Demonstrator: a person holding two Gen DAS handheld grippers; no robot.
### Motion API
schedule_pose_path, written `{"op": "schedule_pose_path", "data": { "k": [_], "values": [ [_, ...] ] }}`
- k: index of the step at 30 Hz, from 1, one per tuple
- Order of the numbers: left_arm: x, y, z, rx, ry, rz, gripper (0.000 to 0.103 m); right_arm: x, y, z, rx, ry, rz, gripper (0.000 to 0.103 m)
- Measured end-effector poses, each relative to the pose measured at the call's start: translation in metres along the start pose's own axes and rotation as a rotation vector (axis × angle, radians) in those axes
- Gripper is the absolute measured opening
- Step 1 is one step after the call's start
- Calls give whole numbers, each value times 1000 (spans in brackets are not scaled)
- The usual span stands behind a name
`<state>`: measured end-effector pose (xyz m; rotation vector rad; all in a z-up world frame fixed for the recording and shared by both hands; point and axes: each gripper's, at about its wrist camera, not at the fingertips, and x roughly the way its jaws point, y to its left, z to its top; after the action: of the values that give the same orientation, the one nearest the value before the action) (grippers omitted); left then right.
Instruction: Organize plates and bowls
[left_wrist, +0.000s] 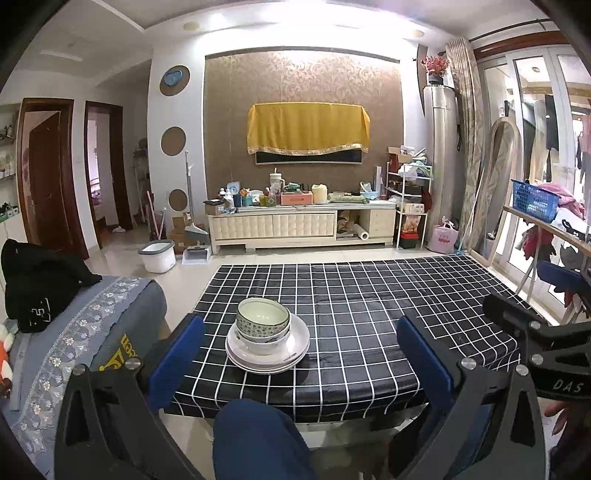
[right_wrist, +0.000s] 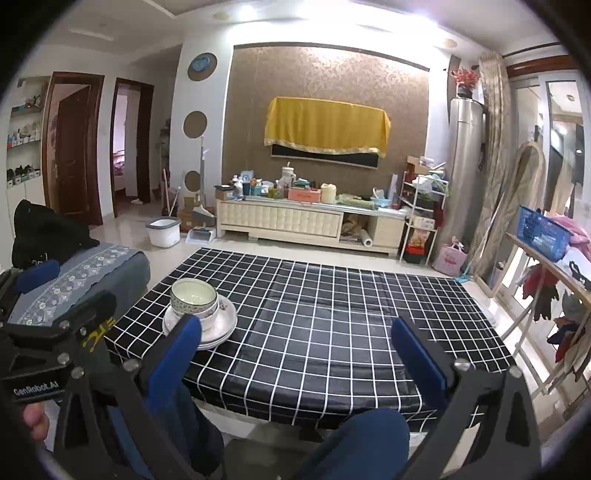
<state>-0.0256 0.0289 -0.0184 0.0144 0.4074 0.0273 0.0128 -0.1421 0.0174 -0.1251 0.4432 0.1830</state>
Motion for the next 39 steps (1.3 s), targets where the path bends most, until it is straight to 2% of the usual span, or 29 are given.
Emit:
{"op": "schedule_pose_path", "data": {
  "k": [16, 27, 39],
  "values": [
    [0, -4, -3, 4, 27, -43, 103, -2, -3, 0, 5, 16, -29, 103],
    [2, -7, -5, 14, 41, -22, 103, -1, -3, -4, 7, 29, -31, 103],
    [-3, -9, -4, 9, 39, -33, 103, -3, -5, -5, 16, 29, -34, 103]
  ]
}}
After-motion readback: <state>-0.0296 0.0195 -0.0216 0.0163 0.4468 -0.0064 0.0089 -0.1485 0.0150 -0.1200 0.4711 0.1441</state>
